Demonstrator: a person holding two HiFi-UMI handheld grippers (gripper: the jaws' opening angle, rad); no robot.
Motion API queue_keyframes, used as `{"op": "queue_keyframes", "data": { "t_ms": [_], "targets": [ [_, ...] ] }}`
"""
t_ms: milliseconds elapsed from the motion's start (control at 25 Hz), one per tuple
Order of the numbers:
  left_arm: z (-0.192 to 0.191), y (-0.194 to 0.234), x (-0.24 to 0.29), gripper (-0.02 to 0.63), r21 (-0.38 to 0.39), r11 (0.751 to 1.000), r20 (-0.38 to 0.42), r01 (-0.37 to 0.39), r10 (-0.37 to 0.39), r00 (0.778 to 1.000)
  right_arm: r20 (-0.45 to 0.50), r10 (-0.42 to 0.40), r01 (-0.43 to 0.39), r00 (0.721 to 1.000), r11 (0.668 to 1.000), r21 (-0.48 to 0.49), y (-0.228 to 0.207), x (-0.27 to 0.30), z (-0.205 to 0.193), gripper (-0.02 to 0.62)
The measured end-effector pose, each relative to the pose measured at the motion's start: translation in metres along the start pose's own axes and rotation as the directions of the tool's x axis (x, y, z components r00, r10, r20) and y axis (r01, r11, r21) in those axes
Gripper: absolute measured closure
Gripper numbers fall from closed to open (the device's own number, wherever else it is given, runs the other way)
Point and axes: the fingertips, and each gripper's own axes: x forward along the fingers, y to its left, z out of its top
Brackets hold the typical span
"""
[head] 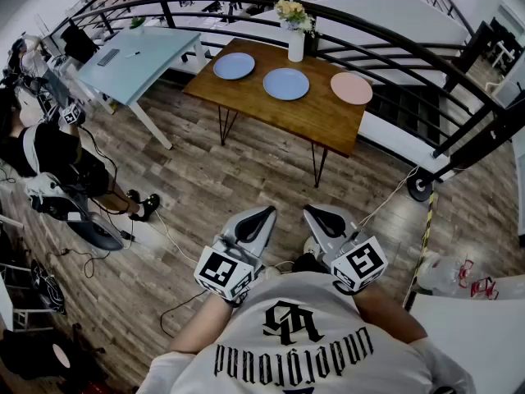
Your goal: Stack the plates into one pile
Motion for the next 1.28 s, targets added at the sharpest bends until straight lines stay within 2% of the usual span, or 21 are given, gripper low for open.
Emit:
{"op": "queue_keyframes", "data": {
  "t_ms": [320,680,1000,1280],
  "targets": [
    [-0.006,0.013,-0.007,0.56,-0.021,1.0,-0.001,-0.015,0.015,1.0,-0.009,0.024,-0.024,1.0,1.0,-0.003,0.003,0.013,-0.001,0.595],
    [-0.011,0.029,0.02,0.56,-0.016,1.0,-0.01,-0.022,0.022,1.0,-0.035,0.024,-0.023,0.999,0.999,0.029,-0.032,0.03,-0.017,0.595],
    [-0.018,0.065,0.075,0.56,-0.007,1.0,-0.052,-0.029,0.029,0.998,-0.032,0.031,-0.029,0.999,0.997,0.065,-0.094,0.065,-0.026,0.595],
    [-0.022,0.101,0.167,0.56,-0.011,1.0,-0.074,-0.009,0.008,0.997,-0.047,0.036,-0.032,0.998,0.995,0.091,-0.182,0.101,-0.036,0.595]
  ]
}}
